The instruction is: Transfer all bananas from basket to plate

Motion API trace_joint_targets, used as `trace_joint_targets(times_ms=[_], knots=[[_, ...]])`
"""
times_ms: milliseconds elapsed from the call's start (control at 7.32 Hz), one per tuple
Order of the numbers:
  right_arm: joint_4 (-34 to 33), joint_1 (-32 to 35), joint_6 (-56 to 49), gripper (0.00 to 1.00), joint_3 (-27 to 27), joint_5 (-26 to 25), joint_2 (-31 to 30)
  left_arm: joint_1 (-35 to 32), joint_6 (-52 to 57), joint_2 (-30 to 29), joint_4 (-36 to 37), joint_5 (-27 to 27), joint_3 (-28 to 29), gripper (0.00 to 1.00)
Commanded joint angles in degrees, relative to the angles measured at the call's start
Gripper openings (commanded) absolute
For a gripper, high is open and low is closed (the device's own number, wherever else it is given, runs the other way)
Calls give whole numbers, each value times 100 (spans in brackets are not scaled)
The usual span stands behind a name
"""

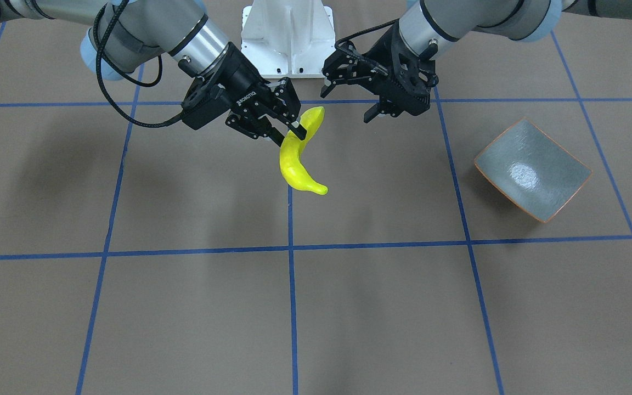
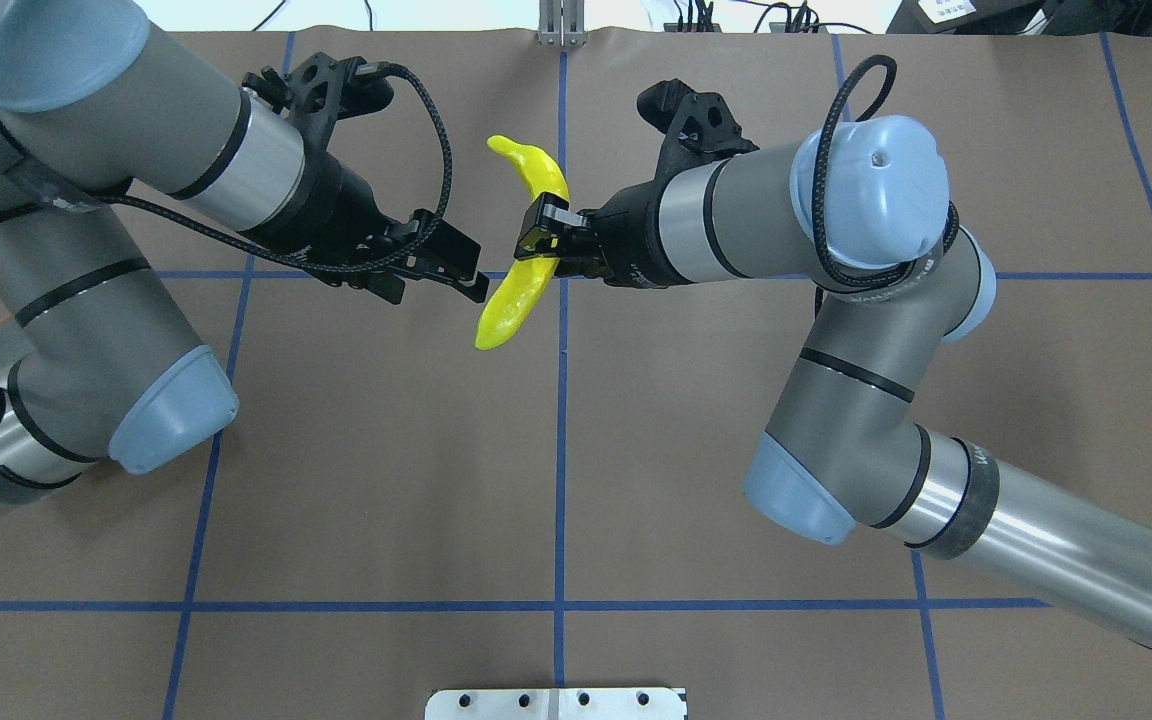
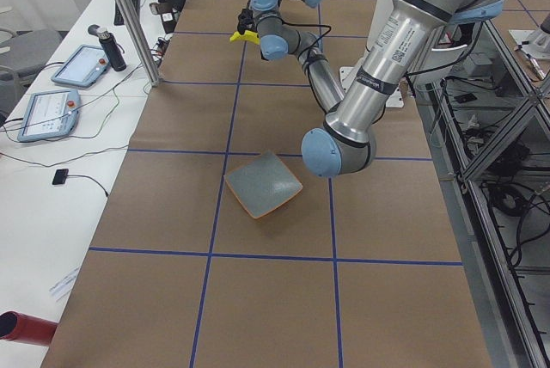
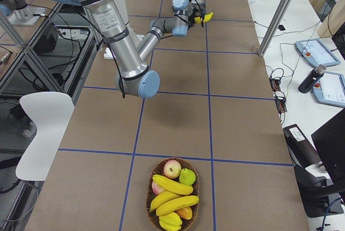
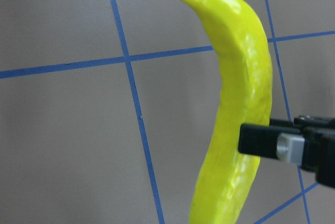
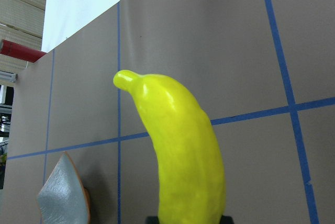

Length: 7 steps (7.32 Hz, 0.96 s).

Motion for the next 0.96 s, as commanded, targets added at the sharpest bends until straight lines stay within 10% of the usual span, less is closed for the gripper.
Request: trace_joint_targets(times_ms=[0,820], knots=[[859,-64,9,0,-154,-14,-103,14,10,0,-222,2,25,99],[2170,-187,97,0,-479,4,-112,189,36,17,-831,-16,290,91]])
